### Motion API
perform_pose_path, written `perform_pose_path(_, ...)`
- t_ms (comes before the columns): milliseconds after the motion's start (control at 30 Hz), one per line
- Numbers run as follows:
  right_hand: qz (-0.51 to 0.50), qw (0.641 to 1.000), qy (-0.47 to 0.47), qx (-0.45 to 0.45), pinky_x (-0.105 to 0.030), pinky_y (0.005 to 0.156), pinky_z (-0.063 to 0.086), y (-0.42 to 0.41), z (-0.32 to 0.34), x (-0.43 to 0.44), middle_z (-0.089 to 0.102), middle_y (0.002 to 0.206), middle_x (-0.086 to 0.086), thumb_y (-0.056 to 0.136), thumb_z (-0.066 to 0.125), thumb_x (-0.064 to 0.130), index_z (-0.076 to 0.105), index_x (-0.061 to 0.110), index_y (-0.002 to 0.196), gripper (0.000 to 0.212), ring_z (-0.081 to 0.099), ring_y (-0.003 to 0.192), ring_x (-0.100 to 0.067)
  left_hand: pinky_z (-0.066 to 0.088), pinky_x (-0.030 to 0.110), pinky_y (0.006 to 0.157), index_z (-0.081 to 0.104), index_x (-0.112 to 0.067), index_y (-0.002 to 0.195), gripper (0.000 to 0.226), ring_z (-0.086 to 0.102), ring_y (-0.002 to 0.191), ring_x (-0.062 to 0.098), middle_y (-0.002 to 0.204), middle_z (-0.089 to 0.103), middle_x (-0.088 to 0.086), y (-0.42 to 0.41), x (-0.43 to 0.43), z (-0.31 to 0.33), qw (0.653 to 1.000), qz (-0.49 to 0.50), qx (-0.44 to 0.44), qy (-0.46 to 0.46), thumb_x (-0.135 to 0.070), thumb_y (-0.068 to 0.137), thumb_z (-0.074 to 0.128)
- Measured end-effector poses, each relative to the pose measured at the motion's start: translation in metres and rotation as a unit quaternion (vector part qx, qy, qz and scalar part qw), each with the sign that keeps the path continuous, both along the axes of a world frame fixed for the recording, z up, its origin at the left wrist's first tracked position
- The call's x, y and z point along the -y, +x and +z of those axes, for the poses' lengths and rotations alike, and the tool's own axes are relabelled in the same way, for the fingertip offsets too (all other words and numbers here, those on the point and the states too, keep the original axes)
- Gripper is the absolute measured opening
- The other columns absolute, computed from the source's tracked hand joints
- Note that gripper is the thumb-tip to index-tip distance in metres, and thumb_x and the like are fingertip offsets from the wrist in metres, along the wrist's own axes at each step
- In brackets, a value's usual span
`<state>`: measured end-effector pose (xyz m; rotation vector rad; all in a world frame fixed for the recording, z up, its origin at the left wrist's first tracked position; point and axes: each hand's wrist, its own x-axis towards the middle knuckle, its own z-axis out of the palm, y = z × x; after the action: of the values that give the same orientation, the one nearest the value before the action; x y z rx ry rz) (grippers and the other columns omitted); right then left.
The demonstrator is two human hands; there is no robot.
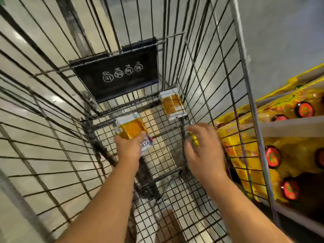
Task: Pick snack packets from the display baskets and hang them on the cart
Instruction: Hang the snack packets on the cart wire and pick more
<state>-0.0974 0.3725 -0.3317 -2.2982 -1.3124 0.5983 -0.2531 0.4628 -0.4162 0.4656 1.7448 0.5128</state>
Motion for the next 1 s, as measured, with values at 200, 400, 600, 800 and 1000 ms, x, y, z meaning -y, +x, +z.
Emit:
perform_pose_path(200, -0.396, 0.762, -0.076, -0.507, -0.022, 0.052, 0.037, 0.008, -0.117, -0.079, 0.048, 0.078, -0.003, 0.101, 0.054, 0.016, 0.054, 0.013, 0.088, 0.013, 0.043, 0.054, -0.008, 0.055, 0.048, 0.093, 0.04, -0.021, 0.124, 0.064, 0.061, 0.107, 0.03, 0.115, 0.059, 0.005, -0.012, 0.011, -0.02, 0.997, 0.014, -0.067, 0.018, -0.027, 0.08, 0.086)
perform_pose_path(400, -0.474, 0.6, 0.075, -0.64, -0.022, 0.056, 0.046, 0.029, -0.165, -0.1, 0.055, 0.09, -0.008, 0.098, 0.056, 0.02, 0.054, 0.009, 0.11, 0.016, 0.052, 0.069, -0.017, 0.047, 0.034, 0.075, 0.04, -0.02, 0.125, 0.064, 0.06, 0.088, 0.019, 0.104, 0.058, 0.001, -0.01, 0.007, -0.022, 0.997, 0.045, -0.06, 0.034, -0.03, 0.081, 0.085)
perform_pose_path(600, -0.487, 0.61, 0.035, -0.624, -0.023, 0.049, 0.046, 0.034, -0.165, -0.13, 0.06, 0.116, -0.015, 0.096, 0.061, 0.026, 0.056, 0.009, 0.128, 0.036, 0.057, 0.074, -0.02, 0.06, 0.039, 0.078, 0.04, -0.027, 0.118, 0.059, 0.067, 0.093, 0.02, 0.103, 0.062, -0.002, -0.01, 0.013, -0.018, 0.996, 0.081, -0.013, 0.032, -0.019, 0.08, 0.086)
perform_pose_path(800, -0.468, 0.643, 0.012, -0.607, -0.032, 0.064, 0.045, 0.036, -0.15, -0.143, 0.067, 0.117, -0.01, 0.09, 0.071, 0.024, 0.057, 0.014, 0.128, 0.042, 0.063, 0.096, -0.023, 0.056, 0.02, 0.052, 0.044, -0.019, 0.126, 0.06, 0.067, 0.093, 0.017, 0.112, 0.063, 0.004, -0.006, 0.025, -0.012, 0.992, 0.116, 0.025, 0.038, -0.012, 0.081, 0.084)
perform_pose_path(1000, -0.419, 0.65, 0.0, -0.634, -0.027, 0.062, 0.052, 0.028, -0.113, -0.098, 0.065, 0.1, -0.011, 0.097, 0.061, 0.02, 0.059, 0.015, 0.114, 0.017, 0.063, 0.081, -0.02, 0.062, 0.049, 0.083, 0.05, -0.022, 0.128, 0.066, 0.073, 0.097, 0.026, 0.116, 0.069, 0.005, -0.006, 0.039, 0.018, 0.99, 0.12, 0.076, -0.001, -0.019, 0.075, 0.089)
